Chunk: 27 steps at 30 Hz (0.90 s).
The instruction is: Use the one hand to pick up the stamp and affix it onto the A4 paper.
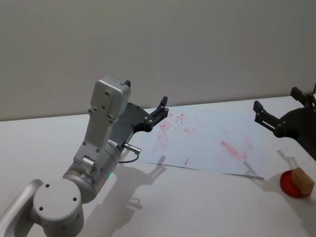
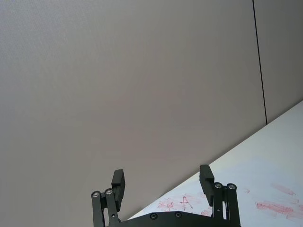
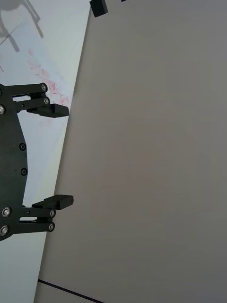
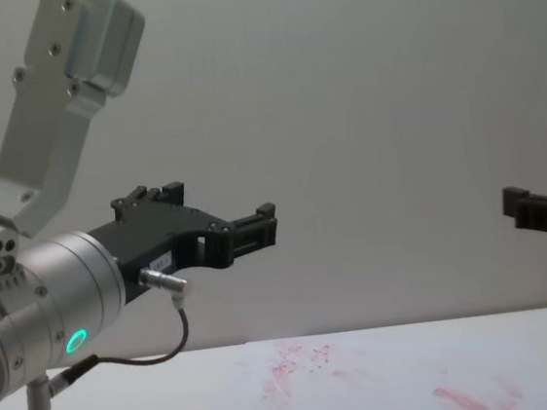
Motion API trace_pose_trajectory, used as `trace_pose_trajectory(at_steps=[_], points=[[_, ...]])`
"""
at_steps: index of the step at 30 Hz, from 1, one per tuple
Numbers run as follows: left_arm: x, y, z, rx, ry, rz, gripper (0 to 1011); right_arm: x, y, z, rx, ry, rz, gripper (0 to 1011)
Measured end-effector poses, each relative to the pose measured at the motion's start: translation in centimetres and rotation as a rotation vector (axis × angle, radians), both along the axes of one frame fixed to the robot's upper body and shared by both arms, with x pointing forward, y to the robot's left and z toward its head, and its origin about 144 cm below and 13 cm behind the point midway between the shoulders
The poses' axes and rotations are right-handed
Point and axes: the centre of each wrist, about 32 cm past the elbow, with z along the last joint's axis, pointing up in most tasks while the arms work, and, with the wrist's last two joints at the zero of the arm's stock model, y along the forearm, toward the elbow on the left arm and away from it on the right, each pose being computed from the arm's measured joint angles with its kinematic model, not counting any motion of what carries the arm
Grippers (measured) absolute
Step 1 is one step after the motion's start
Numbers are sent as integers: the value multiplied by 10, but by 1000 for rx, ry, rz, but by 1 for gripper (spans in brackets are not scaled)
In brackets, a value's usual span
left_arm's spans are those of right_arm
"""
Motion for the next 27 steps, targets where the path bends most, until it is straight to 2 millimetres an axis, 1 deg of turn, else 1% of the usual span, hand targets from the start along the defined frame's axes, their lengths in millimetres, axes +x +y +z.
trace_pose_trajectory(at_steps=[6,10,12,16,27], points=[[0,0,0,0,0,0,1001,-1,-16,0,1,26,11,1001],[0,0,0,0,0,0,1001,-5,-28,-1,-3,53,16,1001],[0,0,0,0,0,0,1001,-10,-36,-2,-6,78,19,1001],[0,0,0,0,0,0,1001,-17,-46,-3,-13,112,26,1001],[0,0,0,0,0,0,1001,-37,-64,-10,-50,219,39,1001]])
